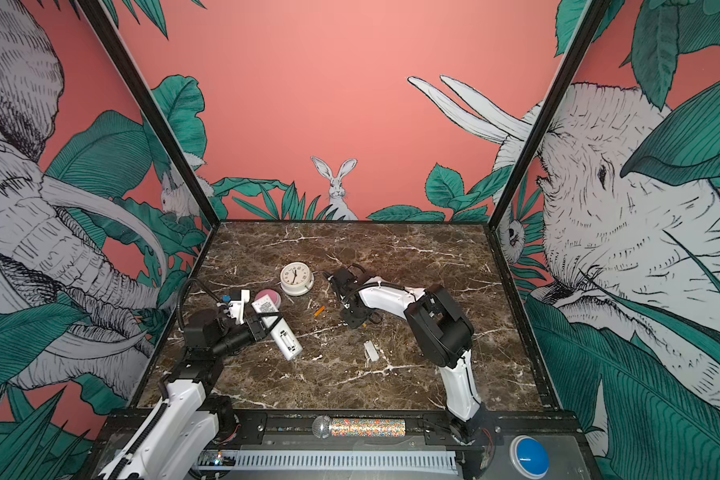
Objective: Load the batteries into the remote control
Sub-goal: 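Lift the orange battery off the table with the right gripper, then carry the battery with the right gripper toward the remote held by the left gripper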
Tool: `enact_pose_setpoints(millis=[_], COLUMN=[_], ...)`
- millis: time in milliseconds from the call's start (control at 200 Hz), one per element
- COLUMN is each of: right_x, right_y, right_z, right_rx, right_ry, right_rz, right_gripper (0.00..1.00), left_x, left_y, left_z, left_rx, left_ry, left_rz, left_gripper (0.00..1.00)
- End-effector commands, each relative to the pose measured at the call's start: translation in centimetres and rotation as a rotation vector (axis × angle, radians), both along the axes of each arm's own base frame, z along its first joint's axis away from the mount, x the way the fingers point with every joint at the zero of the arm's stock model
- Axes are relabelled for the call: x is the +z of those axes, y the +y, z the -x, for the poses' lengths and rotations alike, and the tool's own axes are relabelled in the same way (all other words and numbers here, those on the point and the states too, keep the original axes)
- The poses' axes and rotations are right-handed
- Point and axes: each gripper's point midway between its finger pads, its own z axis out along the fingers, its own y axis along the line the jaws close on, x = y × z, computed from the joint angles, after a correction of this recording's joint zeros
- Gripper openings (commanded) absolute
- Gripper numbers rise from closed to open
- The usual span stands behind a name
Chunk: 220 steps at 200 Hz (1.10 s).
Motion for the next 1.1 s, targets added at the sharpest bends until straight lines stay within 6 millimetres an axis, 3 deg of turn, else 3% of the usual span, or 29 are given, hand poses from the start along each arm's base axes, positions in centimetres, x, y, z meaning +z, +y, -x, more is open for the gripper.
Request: enact_pose_setpoints(millis=[0, 210, 370, 390, 595, 610, 775, 1095], right_x=[0.5, 3.6, 7.2, 6.8, 10.2, 11.6, 14.9, 19.6], right_y=[-0.4, 0.9, 2.6, 2.2, 3.3, 3.4, 4.3, 5.8], right_z=[0.0, 0.2, 1.0, 1.6, 3.4, 3.7, 5.2, 8.1], right_rx=[0.001, 0.036, 0.089, 0.091, 0.140, 0.145, 0.173, 0.193], right_ry=[0.007, -0.049, -0.149, -0.140, -0.251, -0.280, -0.368, -0.446], right_rz=[0.009, -0.096, -0.214, -0.210, -0.340, -0.373, -0.490, -0.740], right_gripper=[0.09, 0.06, 0.05, 0.05, 0.04, 0.04, 0.03, 0.03], left_x=[0.8, 0.8, 1.4, 1.6, 2.5, 2.7, 3.6, 4.7], left_y=[-0.2, -0.9, -2.0, -2.0, -3.0, -3.0, -3.6, -4.1], left_z=[-0.1, -0.2, -0.5, -0.5, -1.2, -1.2, -1.4, -1.6], left_rx=[-0.012, -0.021, -0.027, -0.026, -0.022, -0.021, -0.019, -0.003], left_ry=[-0.041, -0.048, -0.074, -0.077, -0.094, -0.097, -0.116, -0.142], left_rz=[0.008, -0.001, -0.014, -0.013, 0.024, 0.028, 0.046, 0.076], left_gripper=[0.00, 0.00, 0.00, 0.00, 0.00, 0.00, 0.00, 0.00])
